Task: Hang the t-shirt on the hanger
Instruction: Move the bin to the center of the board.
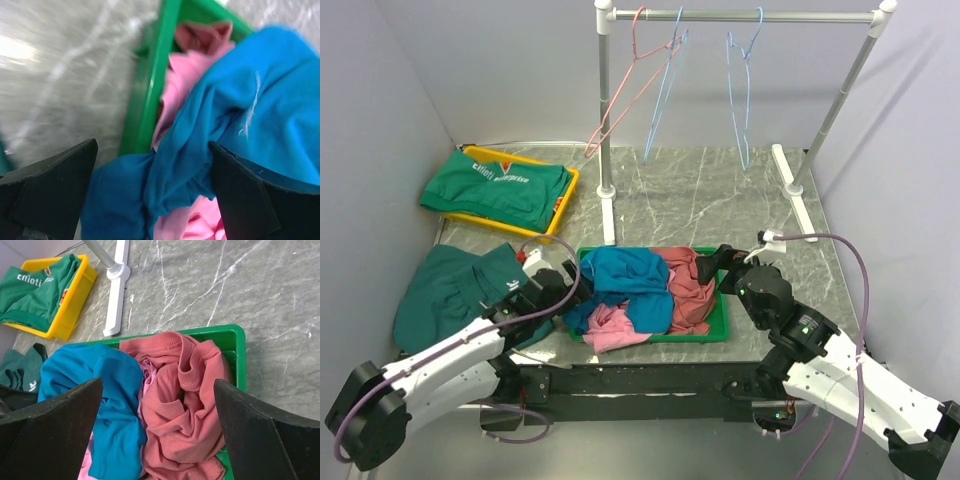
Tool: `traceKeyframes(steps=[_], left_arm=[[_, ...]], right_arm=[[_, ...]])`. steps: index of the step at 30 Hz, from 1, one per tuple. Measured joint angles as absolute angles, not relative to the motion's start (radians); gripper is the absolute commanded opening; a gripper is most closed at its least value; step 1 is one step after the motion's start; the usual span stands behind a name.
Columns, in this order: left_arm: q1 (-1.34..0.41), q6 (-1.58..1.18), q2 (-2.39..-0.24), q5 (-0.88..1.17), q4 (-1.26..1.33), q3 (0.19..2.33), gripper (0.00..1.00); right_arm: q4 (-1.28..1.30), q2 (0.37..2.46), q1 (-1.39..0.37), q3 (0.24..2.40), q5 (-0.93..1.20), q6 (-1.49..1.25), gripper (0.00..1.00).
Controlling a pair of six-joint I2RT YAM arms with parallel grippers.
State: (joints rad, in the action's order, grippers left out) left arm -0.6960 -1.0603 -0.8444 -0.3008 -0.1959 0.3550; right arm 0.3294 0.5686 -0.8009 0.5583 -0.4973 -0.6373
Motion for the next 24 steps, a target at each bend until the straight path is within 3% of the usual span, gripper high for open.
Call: traceKeyframes(steps=[8,24], left_arm=[[-0.751,-1.052,-0.99,-0.199,0.116,0.271,0.92],[-0.944,-0.958,-1.544,-0.147,0.268,0.672,0.88]], right_arm=[[0.33,0.591,-0.801,0.619,-0.486,-0.631,1.0],[0.382,0.581,-0.801,0.724,-0.591,-0.607,1.0]])
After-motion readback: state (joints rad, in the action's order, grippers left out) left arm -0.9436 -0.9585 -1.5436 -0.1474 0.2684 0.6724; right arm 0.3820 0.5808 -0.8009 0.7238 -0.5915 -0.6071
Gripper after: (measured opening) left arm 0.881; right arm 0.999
